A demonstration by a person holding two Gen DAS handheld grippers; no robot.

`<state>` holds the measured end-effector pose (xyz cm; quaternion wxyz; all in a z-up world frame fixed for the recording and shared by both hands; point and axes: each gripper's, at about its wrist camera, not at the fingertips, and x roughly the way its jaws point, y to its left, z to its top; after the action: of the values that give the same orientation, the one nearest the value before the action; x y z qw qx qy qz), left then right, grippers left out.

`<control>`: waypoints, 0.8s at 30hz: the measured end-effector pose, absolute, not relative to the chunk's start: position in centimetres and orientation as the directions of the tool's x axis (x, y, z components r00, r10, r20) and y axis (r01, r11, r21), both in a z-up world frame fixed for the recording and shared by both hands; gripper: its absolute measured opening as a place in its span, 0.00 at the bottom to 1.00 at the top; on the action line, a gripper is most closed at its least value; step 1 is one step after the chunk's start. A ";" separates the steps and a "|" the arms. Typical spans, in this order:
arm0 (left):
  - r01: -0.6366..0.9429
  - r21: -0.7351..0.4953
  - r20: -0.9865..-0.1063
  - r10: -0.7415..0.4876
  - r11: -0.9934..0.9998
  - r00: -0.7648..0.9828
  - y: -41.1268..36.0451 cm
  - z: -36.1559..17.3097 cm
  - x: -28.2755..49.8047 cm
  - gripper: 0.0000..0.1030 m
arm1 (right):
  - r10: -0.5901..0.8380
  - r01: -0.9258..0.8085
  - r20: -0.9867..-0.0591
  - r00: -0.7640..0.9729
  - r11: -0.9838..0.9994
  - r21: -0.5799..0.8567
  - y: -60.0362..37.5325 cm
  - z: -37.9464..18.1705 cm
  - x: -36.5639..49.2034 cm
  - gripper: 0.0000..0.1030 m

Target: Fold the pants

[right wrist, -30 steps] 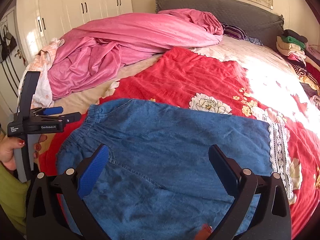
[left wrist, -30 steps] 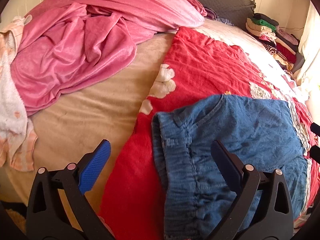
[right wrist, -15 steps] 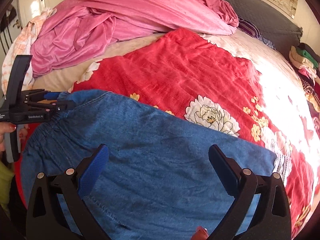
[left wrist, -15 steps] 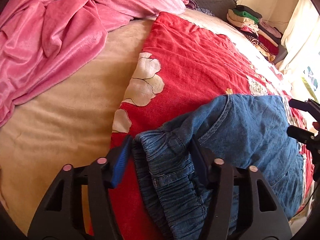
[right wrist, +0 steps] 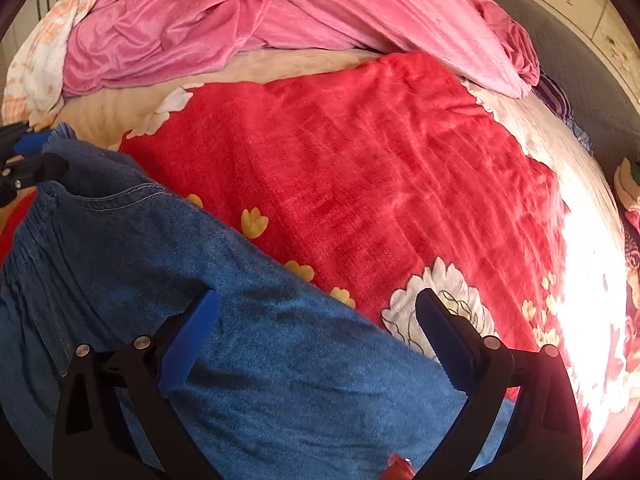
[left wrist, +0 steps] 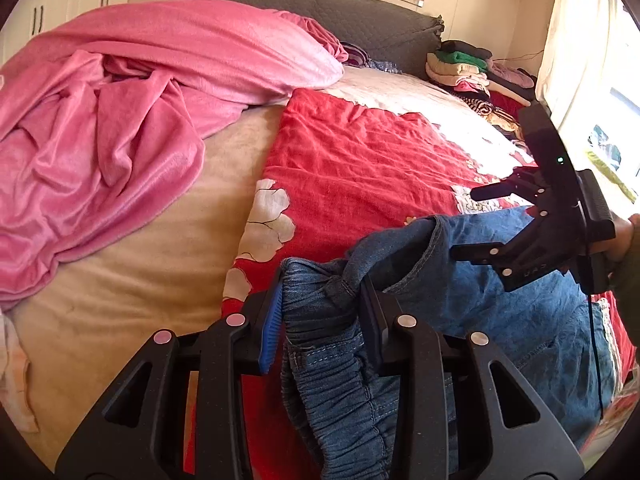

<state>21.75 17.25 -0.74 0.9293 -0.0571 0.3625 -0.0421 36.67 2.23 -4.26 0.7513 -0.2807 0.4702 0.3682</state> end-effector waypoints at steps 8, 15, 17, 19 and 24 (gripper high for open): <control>0.049 -0.086 -0.678 -0.095 0.995 0.729 16.4 -1.0 21.0 0.25 | 0.371 -0.862 -0.907 0.198 0.506 0.019 3.6 -5.2 35.2 0.20; 0.038 -0.124 -0.677 -0.112 0.992 0.727 17.3 -0.9 20.4 0.25 | 0.450 -0.792 -0.852 0.268 0.607 0.071 0.8 -1.4 33.4 0.10; 0.052 -0.113 -0.662 -0.114 0.992 0.741 17.0 -0.2 19.7 0.25 | 0.480 -0.769 -0.831 0.282 0.631 0.103 -0.3 0.0 32.5 0.10; 0.056 -0.111 -0.646 -0.115 0.992 0.755 16.8 0.5 19.0 0.25 | 0.503 -0.760 -0.812 0.296 0.639 0.119 -1.2 1.2 31.4 0.10; 0.075 -0.114 -0.608 -0.129 0.991 0.783 16.0 2.0 17.1 0.25 | 0.551 -0.741 -0.768 0.327 0.654 0.154 -3.3 3.6 28.2 0.10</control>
<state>17.10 16.02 2.01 0.9433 -0.0416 0.3249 -0.0540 28.21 -3.27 3.62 0.8067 -0.1131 0.4199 0.4002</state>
